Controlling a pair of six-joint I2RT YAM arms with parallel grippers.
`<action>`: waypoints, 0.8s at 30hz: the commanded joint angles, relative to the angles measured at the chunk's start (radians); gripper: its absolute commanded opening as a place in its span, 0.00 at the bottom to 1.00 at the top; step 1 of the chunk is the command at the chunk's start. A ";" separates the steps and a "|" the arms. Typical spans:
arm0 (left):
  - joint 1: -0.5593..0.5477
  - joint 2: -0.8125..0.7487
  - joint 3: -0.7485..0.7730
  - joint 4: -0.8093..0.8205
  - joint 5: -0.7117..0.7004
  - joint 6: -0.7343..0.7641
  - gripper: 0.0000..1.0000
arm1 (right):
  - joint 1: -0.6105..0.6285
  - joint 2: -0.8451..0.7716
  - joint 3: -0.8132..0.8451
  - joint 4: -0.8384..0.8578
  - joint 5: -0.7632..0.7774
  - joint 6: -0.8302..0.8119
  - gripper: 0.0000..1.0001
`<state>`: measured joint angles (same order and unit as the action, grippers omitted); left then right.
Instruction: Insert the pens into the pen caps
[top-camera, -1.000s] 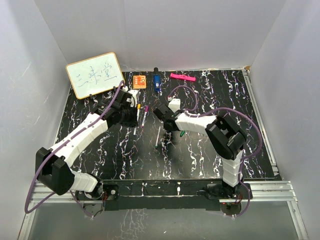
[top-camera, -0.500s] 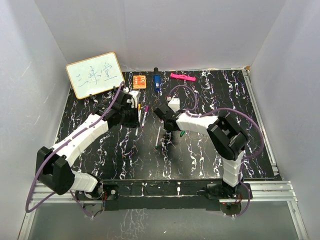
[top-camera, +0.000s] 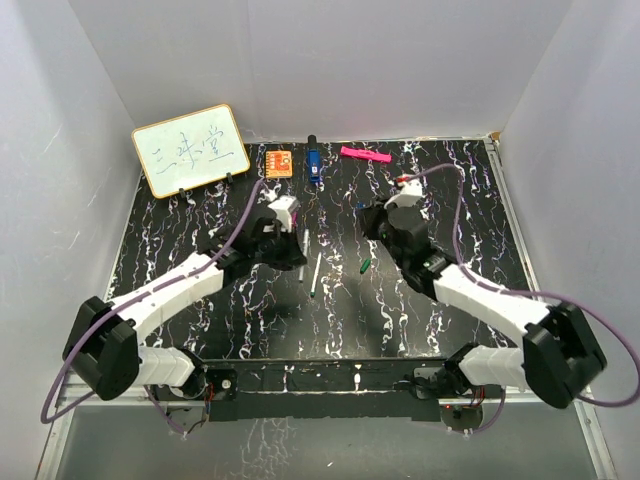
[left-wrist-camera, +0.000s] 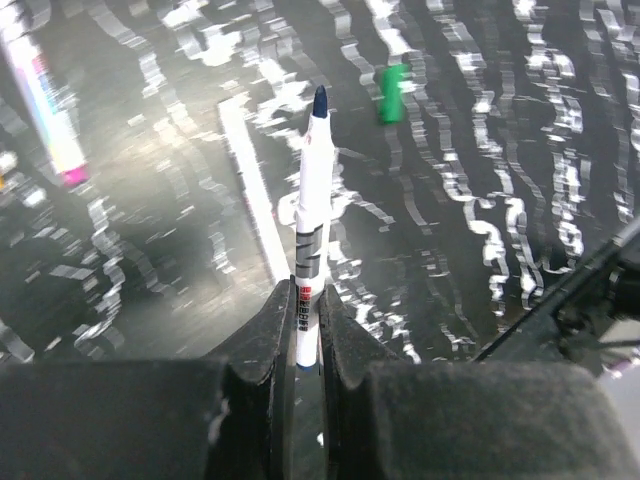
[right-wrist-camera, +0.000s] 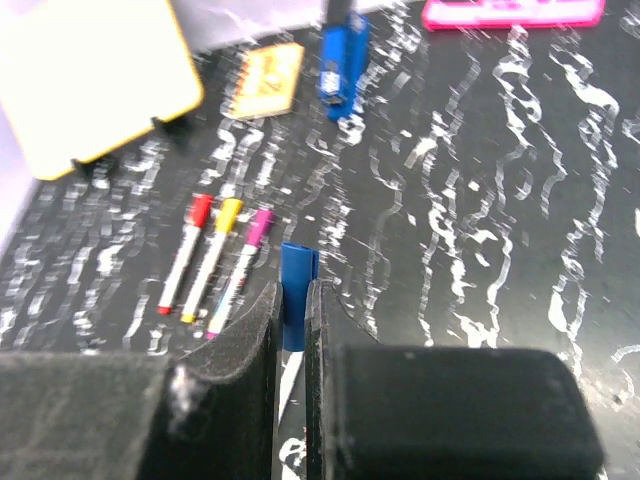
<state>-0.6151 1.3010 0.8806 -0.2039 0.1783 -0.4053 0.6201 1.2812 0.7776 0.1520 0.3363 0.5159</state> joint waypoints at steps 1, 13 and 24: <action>-0.116 0.026 -0.015 0.288 0.072 -0.013 0.00 | -0.007 -0.135 -0.164 0.480 -0.185 -0.102 0.00; -0.240 0.086 -0.044 0.549 0.165 -0.014 0.00 | -0.011 -0.289 -0.304 0.705 -0.367 -0.079 0.00; -0.241 0.029 -0.099 0.658 0.162 -0.078 0.00 | -0.012 -0.319 -0.333 0.688 -0.373 -0.056 0.00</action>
<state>-0.8532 1.3945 0.7811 0.3698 0.3233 -0.4648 0.6128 0.9936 0.4480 0.7937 -0.0273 0.4553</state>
